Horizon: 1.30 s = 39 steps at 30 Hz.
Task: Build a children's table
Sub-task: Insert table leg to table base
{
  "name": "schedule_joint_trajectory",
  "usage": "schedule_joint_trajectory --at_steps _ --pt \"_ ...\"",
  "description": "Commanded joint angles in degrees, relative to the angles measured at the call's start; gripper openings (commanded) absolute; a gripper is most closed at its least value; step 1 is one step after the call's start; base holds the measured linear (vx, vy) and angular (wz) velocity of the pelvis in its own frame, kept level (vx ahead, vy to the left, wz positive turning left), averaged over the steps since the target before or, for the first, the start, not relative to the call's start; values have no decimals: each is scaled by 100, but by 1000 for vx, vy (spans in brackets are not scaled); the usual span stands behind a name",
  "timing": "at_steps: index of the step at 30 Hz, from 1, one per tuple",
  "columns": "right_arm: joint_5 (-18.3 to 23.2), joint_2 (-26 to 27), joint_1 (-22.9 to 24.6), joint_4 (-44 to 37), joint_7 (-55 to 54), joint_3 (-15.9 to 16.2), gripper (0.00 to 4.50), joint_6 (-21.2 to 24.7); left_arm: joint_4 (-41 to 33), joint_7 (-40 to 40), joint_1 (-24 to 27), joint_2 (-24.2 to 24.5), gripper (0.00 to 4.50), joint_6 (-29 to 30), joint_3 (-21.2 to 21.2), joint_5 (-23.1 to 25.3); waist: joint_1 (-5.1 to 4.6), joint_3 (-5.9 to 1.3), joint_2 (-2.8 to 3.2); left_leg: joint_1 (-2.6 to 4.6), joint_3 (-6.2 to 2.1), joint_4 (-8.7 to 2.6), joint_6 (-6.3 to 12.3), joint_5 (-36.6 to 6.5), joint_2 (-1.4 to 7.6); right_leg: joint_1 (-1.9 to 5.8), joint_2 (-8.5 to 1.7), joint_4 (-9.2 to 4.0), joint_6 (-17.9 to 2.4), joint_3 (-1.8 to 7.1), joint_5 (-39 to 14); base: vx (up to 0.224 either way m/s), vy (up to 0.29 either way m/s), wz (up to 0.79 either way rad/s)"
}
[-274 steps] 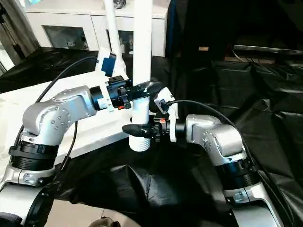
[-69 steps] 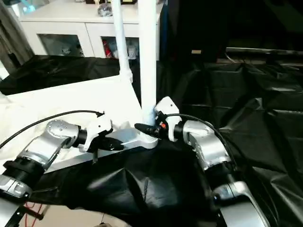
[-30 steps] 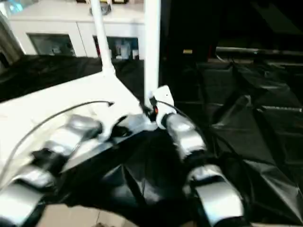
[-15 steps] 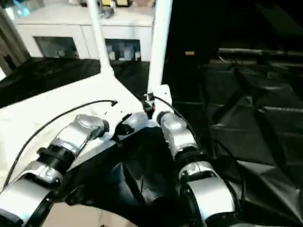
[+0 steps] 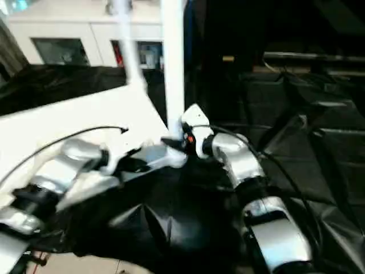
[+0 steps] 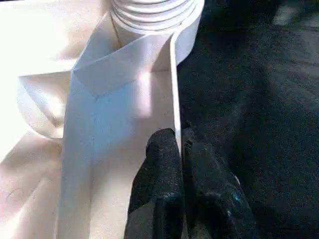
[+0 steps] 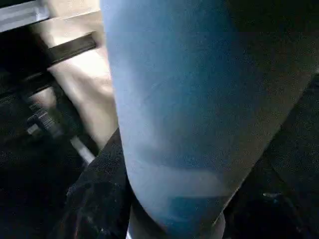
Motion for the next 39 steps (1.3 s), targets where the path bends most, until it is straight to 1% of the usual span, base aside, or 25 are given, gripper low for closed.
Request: schedule_joint_trajectory --at_steps 1,2,4,6,7,13,18,19,20,22,24,25,26,27,28,29,30,31,32,33,34,35,37,38,39 --pt "-210 33 424 268 572 740 191 177 -525 -453 -109 -73 0 -352 -141 -281 4 -249 -35 25 6 -361 428 -977 222 245 -335 -355 -1405 264 -51 0 0 0" --pt "-180 -28 467 158 723 767 191 172 -534 -514 -100 -22 0 -406 -144 -268 -5 -236 -38 38 23 -366 397 -998 227 223 -335 -366 -1386 278 -116 0 0 0" --pt "-106 -110 541 -47 961 763 191 240 -522 -588 -105 43 0 -430 -129 -272 10 -252 -55 62 35 -354 368 -901 236 215 -329 -341 -1434 286 101 0 0 0" --pt "-116 -114 552 -67 1004 751 191 202 -498 -588 -123 53 0 -439 -109 -273 14 -252 -69 50 46 -349 364 -854 224 222 -331 -327 -1463 282 195 0 0 0" --pt "-134 -113 555 -63 1035 736 191 153 -458 -583 -152 55 0 -459 -89 -269 13 -255 -60 53 52 -346 351 -850 223 219 -336 -327 -1477 280 193 0 0 0" --pt "-137 -66 595 -79 971 684 191 146 -398 -522 -171 -8 0 -477 -14 -284 27 -264 -66 53 88 -325 337 -727 224 225 -337 -314 -1478 279 301 0 0 0" --pt "-145 28 693 -64 623 574 191 101 -350 -482 -186 -68 0 -406 37 -270 25 -253 -71 53 88 -337 290 -827 222 224 -340 -327 -1440 281 161 0 0 0" --pt "-200 204 623 173 -12 389 191 104 -283 -329 -214 -149 0 -251 80 -246 12 -241 -71 60 91 -354 238 -915 225 210 -344 -340 -1422 288 -8 0 0 0" --pt "-243 475 471 562 -995 102 191 165 -98 130 -348 -369 0 94 183 -172 -3 -221 -69 63 89 -375 182 -996 228 194 -351 -355 -1411 296 -170 0 0 0" --pt "-233 627 372 784 -1554 -76 191 243 69 482 -465 -533 0 273 254 -108 -38 -181 -67 121 86 -421 -98 -1504 208 159 -362 -440 -1280 320 -1124 0 0 0" --pt "-224 659 347 831 -1669 -118 191 277 118 567 -498 -573 0 298 270 -92 -24 -178 -72 127 71 -438 -152 -1670 218 167 -383 -489 -1137 333 -1484 0 0 0" --pt "-190 792 266 990 -2137 -260 191 311 362 928 -654 -763 0 409 333 -39 -21 -179 -67 119 66 -440 -164 -1661 224 162 -379 -485 -1098 338 -1478 0 0 0" --pt "-76 1055 116 1272 -2869 -517 191 353 825 1521 -950 -1114 0 565 415 44 -20 -186 -56 148 67 -440 -210 -1710 218 137 -371 -500 -1064 345 -1476 0 0 0" --pt "-49 1126 77 1345 -3059 -581 191 361 951 1677 -1029 -1207 0 595 434 67 -41 -177 -42 166 100 -428 -230 -1682 195 99 -343 -517 -1068 359 -1422 0 0 0" --pt "-14 1265 -4 1489 -3414 -676 191 394 1188 1945 -1177 -1390 0 613 439 122 -13 -177 -61 213 94 -430 -279 -1759 200 74 -343 -525 -1110 360 -1404 0 0 0" --pt "-8 1379 -81 1624 -3616 -739 191 371 1346 2117 -1273 -1532 0 631 454 166 -4 -182 -65 209 90 -431 -288 -1763 199 88 -346 -515 -1108 359 -1391 0 0 0" --pt "41 1487 -151 1733 -3812 -834 191 345 1468 2261 -1343 -1658 0 635 472 190 4 -182 -93 167 95 -429 -232 -1636 185 115 -351 -510 -1083 369 -1311 0 0 0" --pt "78 1544 -193 1793 -3939 -903 191 304 1529 2343 -1378 -1708 0 620 447 239 12 -191 -94 144 89 -431 -196 -1552 180 141 -350 -503 -1065 368 -1251 0 0 0" --pt "143 1655 -262 1871 -4148 -1014 191 222 1647 2501 -1436 -1782 0 570 375 354 12 -207 -72 75 69 -432 -107 -1301 182 182 -354 -469 -1015 364 -974 0 0 0" --pt "145 1664 -265 1869 -4155 -1017 191 220 1658 2514 -1440 -1788 0 564 371 361 12 -207 -72 75 69 -432 -107 -1301 182 182 -354 -469 -1015 364 -974 0 0 0" --pt "105 1697 -237 1778 -4089 -961 191 160 1684 2618 -1446 -1787 0 486 371 397 -13 -210 -74 65 69 -425 -52 -1264 173 188 -326 -453 -1026 355 -729 0 0 0" --pt "120 1717 -226 1733 -4031 -989 191 58 1726 2635 -1454 -1776 0 430 369 412 -18 -210 -64 57 66 -425 -36 -1271 172 195 -329 -450 -1024 353 -689 0 0 0" --pt "132 1735 -220 1711 -4002 -1020 191 -20 1753 2639 -1457 -1764 0 392 365 427 -57 -217 -72 16 48 -436 26 -1251 164 230 -329 -438 -1022 346 -581 0 0 0" --pt "184 1741 -225 1658 -3943 -1106 191 -198 1768 2600 -1440 -1730 0 258 357 437 -68 -235 -62 51 57 -413 87 -1224 176 191 -328 -451 -1104 355 -476 0 0 0" --pt "234 1738 -229 1595 -3889 -1182 191 -339 1766 2545 -1413 -1679 0 123 333 470 -68 -235 -62 51 57 -413 87 -1224 176 191 -328 -451 -1104 355 -476 0 0 0"
